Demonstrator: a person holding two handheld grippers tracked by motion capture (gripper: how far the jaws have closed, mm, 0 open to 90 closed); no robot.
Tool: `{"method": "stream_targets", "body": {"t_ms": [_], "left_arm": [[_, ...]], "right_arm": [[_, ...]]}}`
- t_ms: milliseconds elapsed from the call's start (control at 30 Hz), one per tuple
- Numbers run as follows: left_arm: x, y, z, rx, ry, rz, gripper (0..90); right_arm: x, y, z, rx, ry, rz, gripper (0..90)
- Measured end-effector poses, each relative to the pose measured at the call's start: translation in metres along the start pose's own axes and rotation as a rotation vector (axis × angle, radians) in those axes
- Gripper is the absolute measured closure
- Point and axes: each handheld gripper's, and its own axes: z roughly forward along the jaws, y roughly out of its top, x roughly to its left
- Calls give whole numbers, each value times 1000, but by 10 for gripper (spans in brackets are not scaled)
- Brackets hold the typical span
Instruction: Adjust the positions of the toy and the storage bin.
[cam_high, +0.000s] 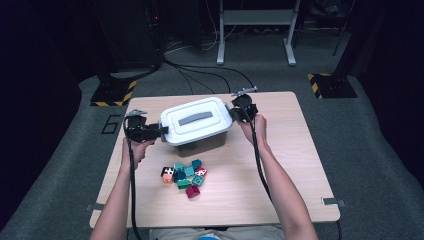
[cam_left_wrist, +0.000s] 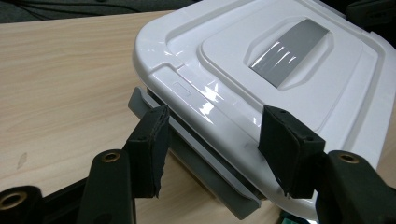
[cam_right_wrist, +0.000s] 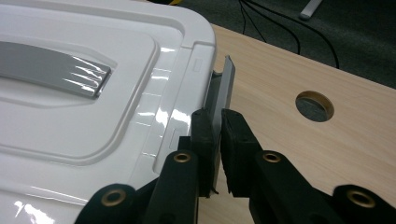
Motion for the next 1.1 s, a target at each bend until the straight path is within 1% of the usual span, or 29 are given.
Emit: {"method": "stream_targets", "body": {"t_ms": [167,267,400,433,567,633,667,700,733,767,833,900,933,1100], "left_arm": [[-8,3,6,4,-6,15,427],[-13,4,10,8,-10,20,426],[-19,7,14,15,-17,31,425],[-21,7,16,14,-18,36,425],[-27,9,21,18,-26,44,425],[-28,10,21,20,-29,45,424],[-30,11,23,24,-30,51,424],[-31,11,24,25,-33,52,424],[-31,11,24,25,-33,52,424],[-32,12,25,30,-36,60,423],[-35,13,26,31,-39,61,423],[-37,14,28,37,-46,66,422],[-39,14,29,43,-53,78,421],[-45,15,33,50,-64,86,418]], "right_arm": [[-9,-5,-7,-2,-11,13,837],[-11,-7,-9,-4,-15,19,838],[-18,-11,-13,-9,-23,20,839],[-19,-12,-14,-8,-23,29,839],[-26,-16,-19,-10,-33,39,840],[-28,-17,-21,-9,-34,47,840],[-30,-18,-22,-16,-35,40,840],[-31,-19,-23,-13,-36,50,841],[-32,-19,-23,-16,-37,46,841],[-33,-20,-24,-14,-37,52,841],[-35,-21,-25,-16,-39,47,841],[-37,-22,-27,-12,-42,53,842],[-39,-23,-28,-13,-44,54,842],[-44,-26,-32,-10,-52,61,844]]}}
